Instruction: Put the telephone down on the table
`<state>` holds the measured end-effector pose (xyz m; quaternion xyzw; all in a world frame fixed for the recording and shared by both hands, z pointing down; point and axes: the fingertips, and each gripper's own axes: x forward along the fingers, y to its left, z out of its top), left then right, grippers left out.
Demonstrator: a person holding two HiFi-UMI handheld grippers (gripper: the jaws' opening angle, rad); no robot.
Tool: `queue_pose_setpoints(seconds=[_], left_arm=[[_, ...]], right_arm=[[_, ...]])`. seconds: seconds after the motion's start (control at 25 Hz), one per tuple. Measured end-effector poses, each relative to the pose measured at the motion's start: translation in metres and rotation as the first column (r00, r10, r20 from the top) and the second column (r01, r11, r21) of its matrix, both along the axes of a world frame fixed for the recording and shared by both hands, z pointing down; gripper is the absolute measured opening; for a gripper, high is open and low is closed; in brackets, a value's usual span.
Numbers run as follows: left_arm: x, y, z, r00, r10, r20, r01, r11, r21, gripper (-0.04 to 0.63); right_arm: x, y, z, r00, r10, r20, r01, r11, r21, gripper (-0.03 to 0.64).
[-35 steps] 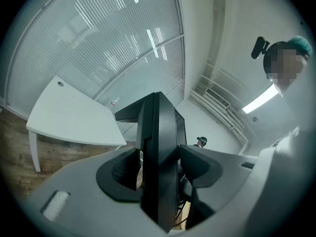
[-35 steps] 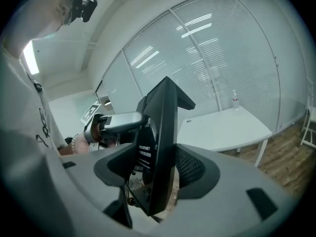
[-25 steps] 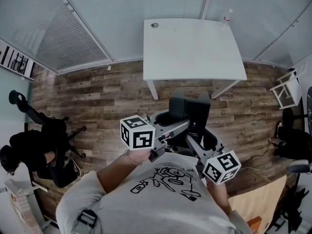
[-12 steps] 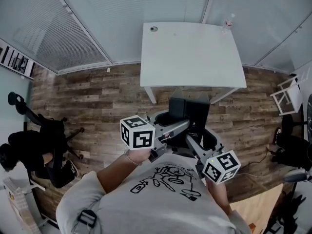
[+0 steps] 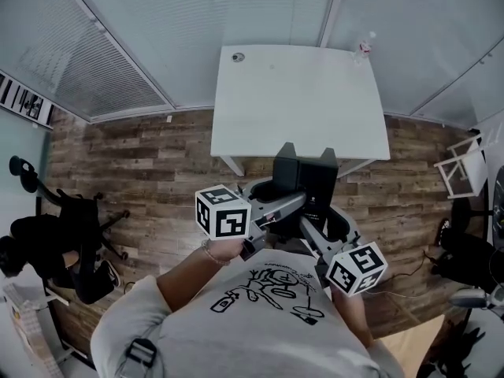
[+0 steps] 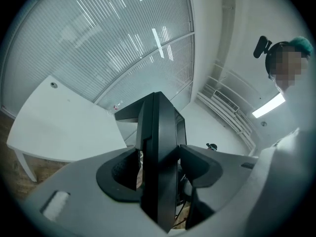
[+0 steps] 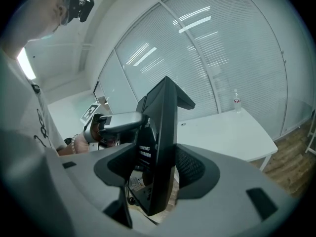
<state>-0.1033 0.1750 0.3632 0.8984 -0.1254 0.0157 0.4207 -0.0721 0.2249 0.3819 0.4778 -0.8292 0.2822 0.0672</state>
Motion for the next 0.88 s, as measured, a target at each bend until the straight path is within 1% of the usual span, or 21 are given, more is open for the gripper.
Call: queue_pose_setpoints(seconds=[0.52, 0.72, 0.88], left_arm=[[0.093, -0.066, 0.008, 0.998, -0.046, 0.034, 0.047, 0.999, -0.024, 0.25], [0.108, -0.074, 0.015, 0.997, -0.069, 0.034, 0.07, 0.997, -0.028, 0.25], [0.13, -0.08, 0.021, 0.996, -0.084, 0.041, 0.085, 0.996, -0.033, 0.25]], right_arm=[[0.095, -0.067, 0.007, 0.999, -0.043, 0.03, 0.044, 0.999, -0.024, 0.235], [0.111, -0.076, 0.015, 0.997, -0.066, 0.03, 0.066, 0.997, -0.027, 0.235], [0.133, -0.082, 0.019, 0.996, -0.081, 0.034, 0.082, 0.996, -0.037, 0.235]])
